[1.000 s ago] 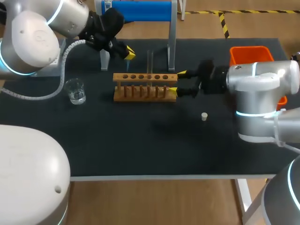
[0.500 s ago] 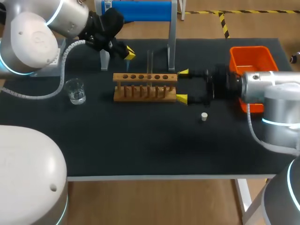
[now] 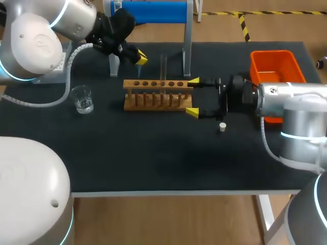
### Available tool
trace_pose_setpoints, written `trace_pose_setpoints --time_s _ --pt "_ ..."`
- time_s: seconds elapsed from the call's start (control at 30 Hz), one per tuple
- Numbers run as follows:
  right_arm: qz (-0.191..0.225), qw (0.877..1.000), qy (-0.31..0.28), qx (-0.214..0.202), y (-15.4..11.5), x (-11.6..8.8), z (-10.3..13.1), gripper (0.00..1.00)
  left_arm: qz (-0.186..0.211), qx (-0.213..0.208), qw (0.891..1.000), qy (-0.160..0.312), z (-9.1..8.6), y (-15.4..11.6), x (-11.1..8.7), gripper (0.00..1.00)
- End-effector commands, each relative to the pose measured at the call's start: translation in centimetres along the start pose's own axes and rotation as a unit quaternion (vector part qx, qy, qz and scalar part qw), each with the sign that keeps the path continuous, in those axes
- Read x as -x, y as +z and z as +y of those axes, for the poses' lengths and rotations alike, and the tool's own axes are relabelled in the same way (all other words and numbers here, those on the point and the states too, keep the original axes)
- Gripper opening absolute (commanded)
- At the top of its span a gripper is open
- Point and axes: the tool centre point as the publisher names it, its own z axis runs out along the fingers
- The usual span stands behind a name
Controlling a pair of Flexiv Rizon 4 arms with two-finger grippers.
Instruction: Invert the test tube, pick up the pipette, mount the tip to pipette, aspirate from beaker and dispense into the tube, eject the tip, return the pipette, and cap with the stopper.
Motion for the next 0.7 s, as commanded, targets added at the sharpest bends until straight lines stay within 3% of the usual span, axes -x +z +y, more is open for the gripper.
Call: trace_pose_setpoints --time_s 0.03,0.33,0.7 --pt "0.0 1.0 0.0 0.0 0.0 0.0 -0.1 1.0 0.004 0.005 1.0 0.001 -1.0 0.1 -1.1 0.0" --pt "0.0 1.0 0.0 0.0 0.0 0.0 -0.1 1.0 0.022 -0.003 1.0 0.0 -3.3 1.1 -4.3 0.0" --pt "0.0 1.0 0.0 0.0 0.0 0.0 -0.1 1.0 0.027 -0.016 0.999 -0.007 -3.8 2.1 -7.0 0.0"
